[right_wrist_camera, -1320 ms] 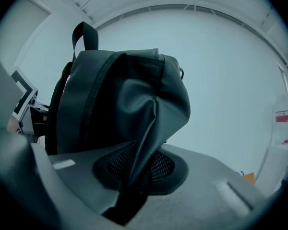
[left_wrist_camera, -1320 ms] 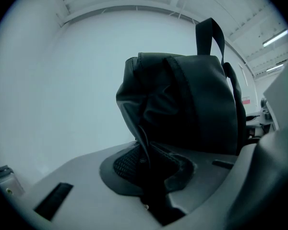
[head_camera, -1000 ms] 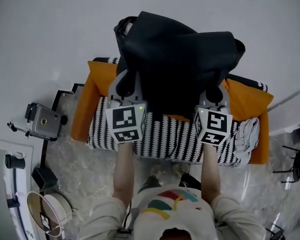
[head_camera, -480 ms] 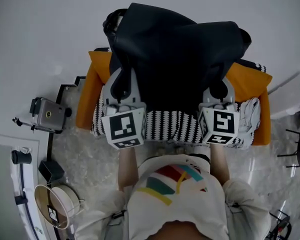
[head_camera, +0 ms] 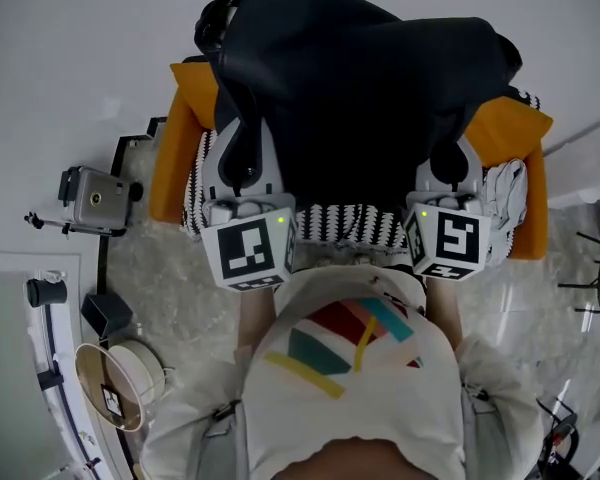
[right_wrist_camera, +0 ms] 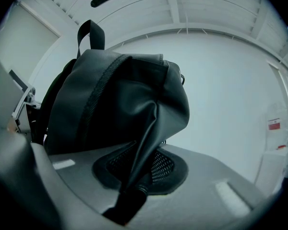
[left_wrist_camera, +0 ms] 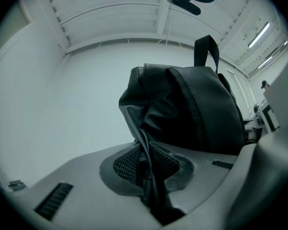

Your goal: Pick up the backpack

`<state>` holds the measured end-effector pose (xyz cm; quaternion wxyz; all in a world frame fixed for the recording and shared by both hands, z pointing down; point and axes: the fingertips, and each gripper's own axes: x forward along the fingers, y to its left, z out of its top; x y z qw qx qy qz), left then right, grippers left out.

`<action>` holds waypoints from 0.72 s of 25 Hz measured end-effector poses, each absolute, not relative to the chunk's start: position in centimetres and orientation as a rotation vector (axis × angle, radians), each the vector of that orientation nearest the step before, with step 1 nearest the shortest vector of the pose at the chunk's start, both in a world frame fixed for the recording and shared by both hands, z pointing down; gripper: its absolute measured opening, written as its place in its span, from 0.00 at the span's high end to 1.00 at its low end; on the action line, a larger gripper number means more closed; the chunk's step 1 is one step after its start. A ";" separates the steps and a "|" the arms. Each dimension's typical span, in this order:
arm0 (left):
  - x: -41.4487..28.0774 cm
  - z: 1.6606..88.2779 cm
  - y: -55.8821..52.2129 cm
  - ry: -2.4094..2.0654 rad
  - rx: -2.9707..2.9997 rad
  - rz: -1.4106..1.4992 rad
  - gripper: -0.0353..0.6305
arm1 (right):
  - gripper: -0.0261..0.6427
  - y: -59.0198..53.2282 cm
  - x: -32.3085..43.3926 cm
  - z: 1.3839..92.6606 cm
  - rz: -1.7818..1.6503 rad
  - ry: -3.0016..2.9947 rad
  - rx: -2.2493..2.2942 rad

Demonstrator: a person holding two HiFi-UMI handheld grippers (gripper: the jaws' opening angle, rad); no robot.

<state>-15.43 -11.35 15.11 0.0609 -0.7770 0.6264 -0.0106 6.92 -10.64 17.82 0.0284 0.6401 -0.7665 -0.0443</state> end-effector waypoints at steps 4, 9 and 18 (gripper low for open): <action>-15.5 14.9 -11.8 1.888 -2.356 -0.038 0.86 | 0.87 -11.0 6.8 17.6 -0.127 -2.359 1.983; -15.4 14.9 -11.8 1.882 -2.346 -0.028 0.86 | 0.87 -11.0 6.9 17.5 -0.144 -2.358 1.988; -14.9 14.7 -11.6 1.874 -2.330 -0.003 0.86 | 0.87 -10.9 7.5 17.3 -0.177 -2.366 1.991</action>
